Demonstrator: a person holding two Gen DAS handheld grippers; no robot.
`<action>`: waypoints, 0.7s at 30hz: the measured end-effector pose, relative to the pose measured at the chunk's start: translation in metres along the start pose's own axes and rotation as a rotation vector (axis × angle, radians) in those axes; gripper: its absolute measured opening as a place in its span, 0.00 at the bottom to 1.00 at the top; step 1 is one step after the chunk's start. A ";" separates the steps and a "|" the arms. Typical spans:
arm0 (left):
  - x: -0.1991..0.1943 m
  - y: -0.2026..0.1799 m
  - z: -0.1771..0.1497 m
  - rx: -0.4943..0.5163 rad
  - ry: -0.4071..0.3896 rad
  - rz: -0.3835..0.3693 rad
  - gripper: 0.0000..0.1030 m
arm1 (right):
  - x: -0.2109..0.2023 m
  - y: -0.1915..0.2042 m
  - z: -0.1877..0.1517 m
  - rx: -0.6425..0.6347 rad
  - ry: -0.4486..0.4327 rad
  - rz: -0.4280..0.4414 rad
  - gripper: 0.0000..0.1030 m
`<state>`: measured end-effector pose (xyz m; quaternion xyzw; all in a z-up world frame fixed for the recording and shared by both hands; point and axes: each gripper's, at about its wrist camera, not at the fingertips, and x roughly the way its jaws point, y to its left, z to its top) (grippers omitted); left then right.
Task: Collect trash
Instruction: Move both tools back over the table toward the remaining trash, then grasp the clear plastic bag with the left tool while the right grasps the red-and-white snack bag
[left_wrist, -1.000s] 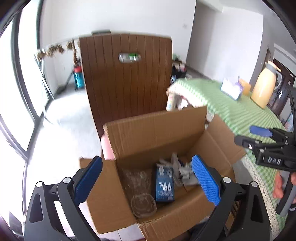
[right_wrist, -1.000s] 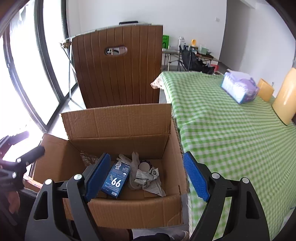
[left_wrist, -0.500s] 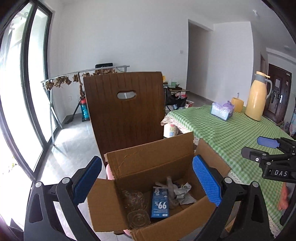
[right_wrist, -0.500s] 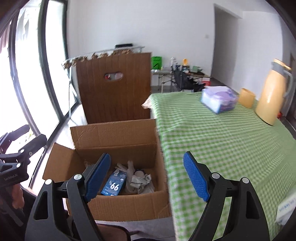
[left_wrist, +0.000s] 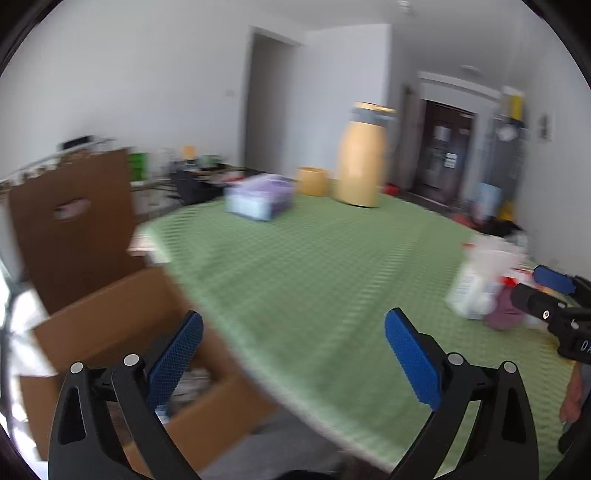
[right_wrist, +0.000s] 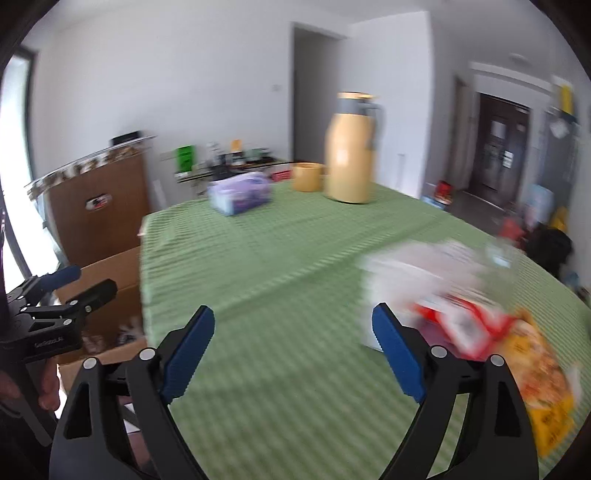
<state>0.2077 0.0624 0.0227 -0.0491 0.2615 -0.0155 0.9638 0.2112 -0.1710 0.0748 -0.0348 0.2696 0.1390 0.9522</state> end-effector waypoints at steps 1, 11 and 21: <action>0.010 -0.024 0.004 0.021 0.012 -0.067 0.93 | -0.007 -0.016 -0.004 0.028 0.004 -0.031 0.81; 0.120 -0.246 0.061 0.354 0.081 -0.361 0.93 | -0.108 -0.171 -0.061 0.342 -0.002 -0.346 0.81; 0.080 -0.187 0.098 0.124 0.020 -0.423 0.04 | -0.080 -0.181 -0.048 0.334 0.009 -0.217 0.81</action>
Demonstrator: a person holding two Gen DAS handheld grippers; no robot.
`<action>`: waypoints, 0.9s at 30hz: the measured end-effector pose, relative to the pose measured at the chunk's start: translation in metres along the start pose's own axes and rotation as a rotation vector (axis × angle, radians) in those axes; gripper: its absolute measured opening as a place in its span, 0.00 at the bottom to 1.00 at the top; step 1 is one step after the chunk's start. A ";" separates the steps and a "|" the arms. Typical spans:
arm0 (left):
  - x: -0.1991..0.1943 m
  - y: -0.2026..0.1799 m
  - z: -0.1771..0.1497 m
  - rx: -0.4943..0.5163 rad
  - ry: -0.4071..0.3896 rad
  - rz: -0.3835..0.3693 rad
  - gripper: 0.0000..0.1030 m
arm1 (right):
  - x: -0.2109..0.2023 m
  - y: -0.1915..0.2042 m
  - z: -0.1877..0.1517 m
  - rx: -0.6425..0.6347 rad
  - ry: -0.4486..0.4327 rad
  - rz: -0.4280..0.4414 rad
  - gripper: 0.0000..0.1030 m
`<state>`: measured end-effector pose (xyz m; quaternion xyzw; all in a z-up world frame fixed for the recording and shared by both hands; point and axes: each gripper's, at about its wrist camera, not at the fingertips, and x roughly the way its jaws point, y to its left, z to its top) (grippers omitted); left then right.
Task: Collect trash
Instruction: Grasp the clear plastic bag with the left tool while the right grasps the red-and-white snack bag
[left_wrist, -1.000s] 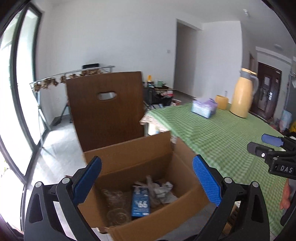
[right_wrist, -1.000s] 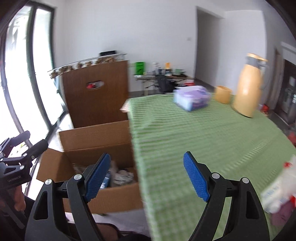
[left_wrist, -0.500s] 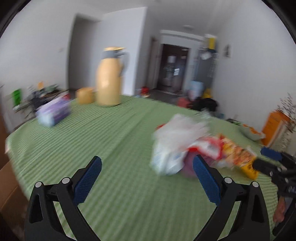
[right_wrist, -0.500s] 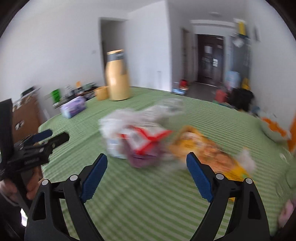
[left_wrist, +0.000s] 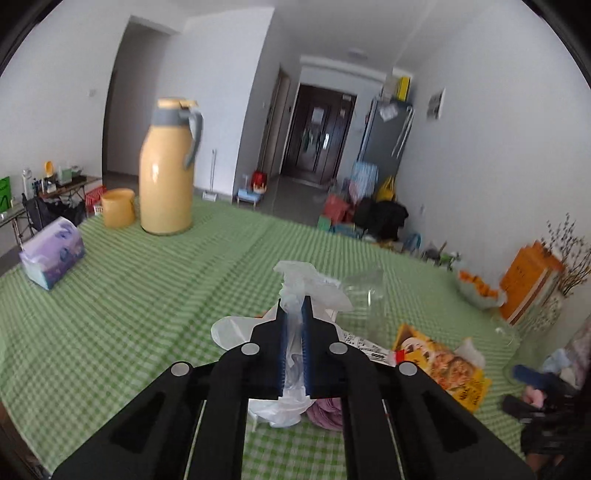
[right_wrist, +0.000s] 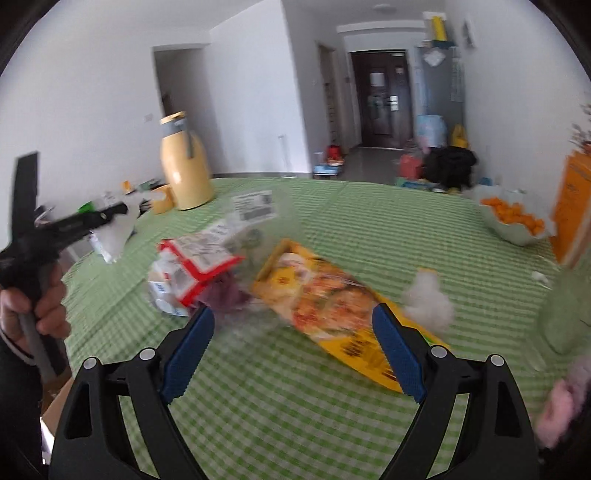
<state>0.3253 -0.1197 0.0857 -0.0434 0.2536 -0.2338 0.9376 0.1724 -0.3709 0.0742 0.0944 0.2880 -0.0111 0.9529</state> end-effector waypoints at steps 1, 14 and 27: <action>-0.014 0.003 0.001 0.001 -0.020 0.015 0.04 | 0.013 0.011 0.007 -0.004 0.010 0.060 0.81; -0.095 0.042 -0.025 0.014 -0.027 0.113 0.04 | 0.113 0.028 0.054 0.294 0.143 0.246 0.00; -0.105 0.061 -0.038 -0.041 -0.003 0.136 0.04 | 0.141 0.031 0.055 0.327 0.236 0.304 0.67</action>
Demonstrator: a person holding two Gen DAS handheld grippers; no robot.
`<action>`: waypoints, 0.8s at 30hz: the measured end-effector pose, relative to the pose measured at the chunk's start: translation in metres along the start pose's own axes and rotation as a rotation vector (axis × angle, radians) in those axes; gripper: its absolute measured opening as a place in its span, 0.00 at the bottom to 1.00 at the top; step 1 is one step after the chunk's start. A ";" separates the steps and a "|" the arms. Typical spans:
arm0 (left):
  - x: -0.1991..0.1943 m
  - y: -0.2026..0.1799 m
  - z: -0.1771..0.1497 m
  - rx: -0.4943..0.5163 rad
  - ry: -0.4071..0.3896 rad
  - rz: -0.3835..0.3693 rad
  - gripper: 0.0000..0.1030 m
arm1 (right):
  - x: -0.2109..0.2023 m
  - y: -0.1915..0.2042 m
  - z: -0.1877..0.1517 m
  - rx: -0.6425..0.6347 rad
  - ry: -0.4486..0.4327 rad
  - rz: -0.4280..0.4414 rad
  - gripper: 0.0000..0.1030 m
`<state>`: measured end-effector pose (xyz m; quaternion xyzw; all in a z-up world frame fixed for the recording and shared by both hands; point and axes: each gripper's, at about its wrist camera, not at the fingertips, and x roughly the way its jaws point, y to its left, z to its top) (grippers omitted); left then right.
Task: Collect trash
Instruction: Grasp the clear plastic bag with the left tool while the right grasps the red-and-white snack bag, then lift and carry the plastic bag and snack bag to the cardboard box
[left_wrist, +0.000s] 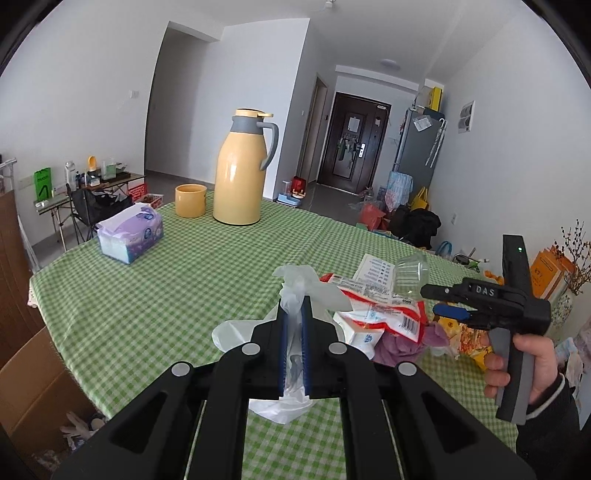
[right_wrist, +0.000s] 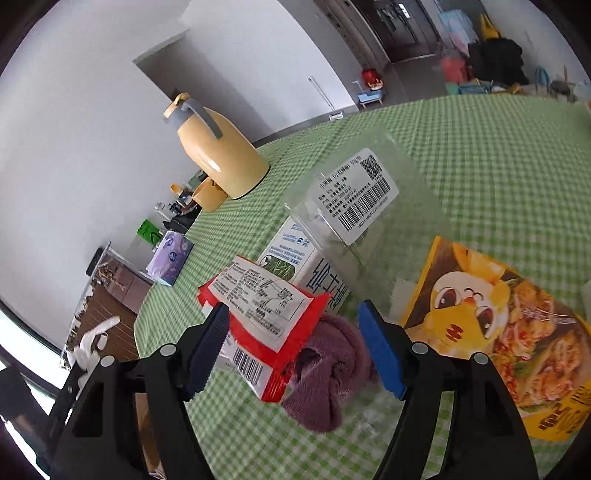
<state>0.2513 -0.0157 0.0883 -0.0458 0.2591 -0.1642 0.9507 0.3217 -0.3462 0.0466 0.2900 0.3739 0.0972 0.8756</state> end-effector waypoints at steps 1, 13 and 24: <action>-0.001 0.003 -0.001 -0.002 0.003 0.002 0.04 | 0.005 -0.002 0.002 0.009 -0.003 -0.002 0.67; -0.008 0.016 -0.006 -0.033 0.004 0.006 0.04 | -0.006 0.025 0.013 -0.021 -0.024 0.084 0.00; -0.015 0.043 -0.013 -0.081 0.003 0.050 0.04 | -0.040 0.090 0.011 -0.173 -0.073 0.140 0.00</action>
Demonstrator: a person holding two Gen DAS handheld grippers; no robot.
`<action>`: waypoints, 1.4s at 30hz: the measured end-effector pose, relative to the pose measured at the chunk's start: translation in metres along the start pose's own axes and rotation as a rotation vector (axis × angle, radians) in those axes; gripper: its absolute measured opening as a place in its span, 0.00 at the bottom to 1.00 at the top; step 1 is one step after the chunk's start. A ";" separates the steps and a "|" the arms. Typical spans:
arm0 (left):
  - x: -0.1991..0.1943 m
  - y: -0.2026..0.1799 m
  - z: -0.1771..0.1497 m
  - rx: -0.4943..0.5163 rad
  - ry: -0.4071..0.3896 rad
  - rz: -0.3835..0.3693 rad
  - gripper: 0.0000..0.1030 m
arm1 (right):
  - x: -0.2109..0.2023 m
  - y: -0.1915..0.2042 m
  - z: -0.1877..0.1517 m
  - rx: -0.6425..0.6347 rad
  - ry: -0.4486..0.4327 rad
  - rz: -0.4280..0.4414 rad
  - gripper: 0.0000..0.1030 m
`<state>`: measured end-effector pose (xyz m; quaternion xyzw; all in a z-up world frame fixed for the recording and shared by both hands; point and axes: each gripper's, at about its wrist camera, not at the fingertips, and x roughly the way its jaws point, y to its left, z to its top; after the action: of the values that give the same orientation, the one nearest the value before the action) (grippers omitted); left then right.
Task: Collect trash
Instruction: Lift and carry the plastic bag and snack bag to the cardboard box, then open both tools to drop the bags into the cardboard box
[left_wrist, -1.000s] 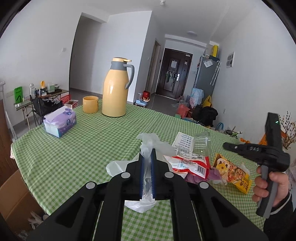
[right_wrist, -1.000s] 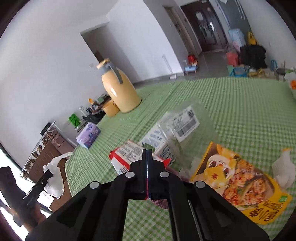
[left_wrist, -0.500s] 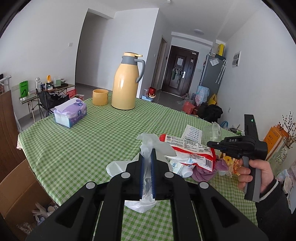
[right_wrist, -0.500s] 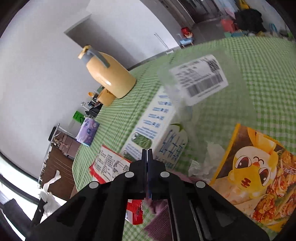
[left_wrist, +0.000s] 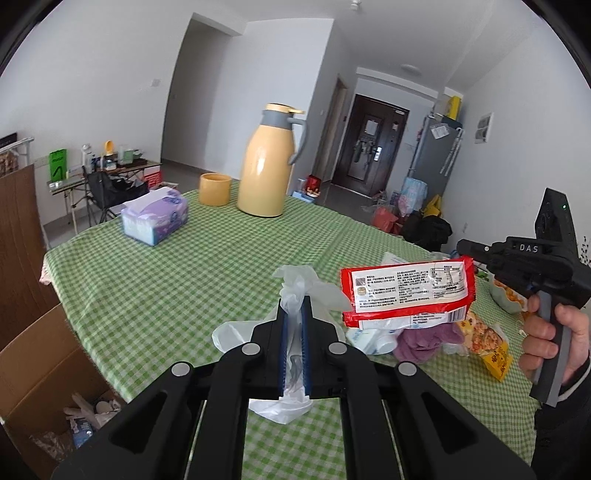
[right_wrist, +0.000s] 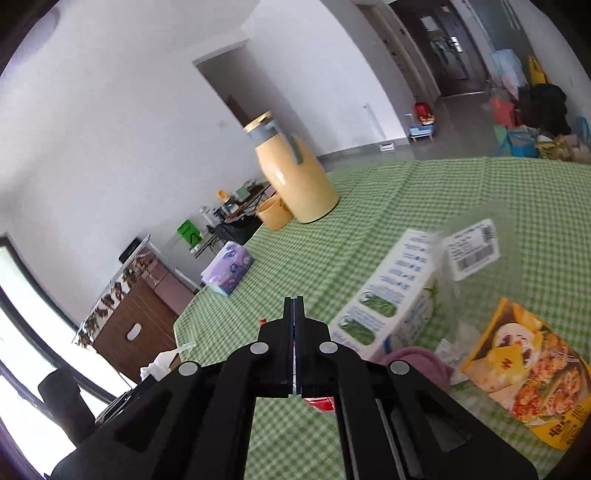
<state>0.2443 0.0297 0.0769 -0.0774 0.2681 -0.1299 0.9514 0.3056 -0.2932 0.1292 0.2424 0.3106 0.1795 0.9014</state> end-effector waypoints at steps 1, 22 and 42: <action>-0.002 0.005 -0.002 -0.004 -0.003 0.011 0.04 | 0.005 0.006 -0.001 -0.006 0.008 0.005 0.00; -0.087 0.310 -0.126 -0.459 0.155 0.509 0.04 | 0.270 0.306 -0.168 -0.362 0.538 0.329 0.00; -0.051 0.376 -0.178 -0.644 0.253 0.509 0.56 | 0.337 0.348 -0.251 -0.740 0.535 0.058 0.54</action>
<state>0.1858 0.3894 -0.1300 -0.2856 0.4202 0.1907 0.8399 0.3334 0.2332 -0.0128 -0.1422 0.4406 0.3600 0.8100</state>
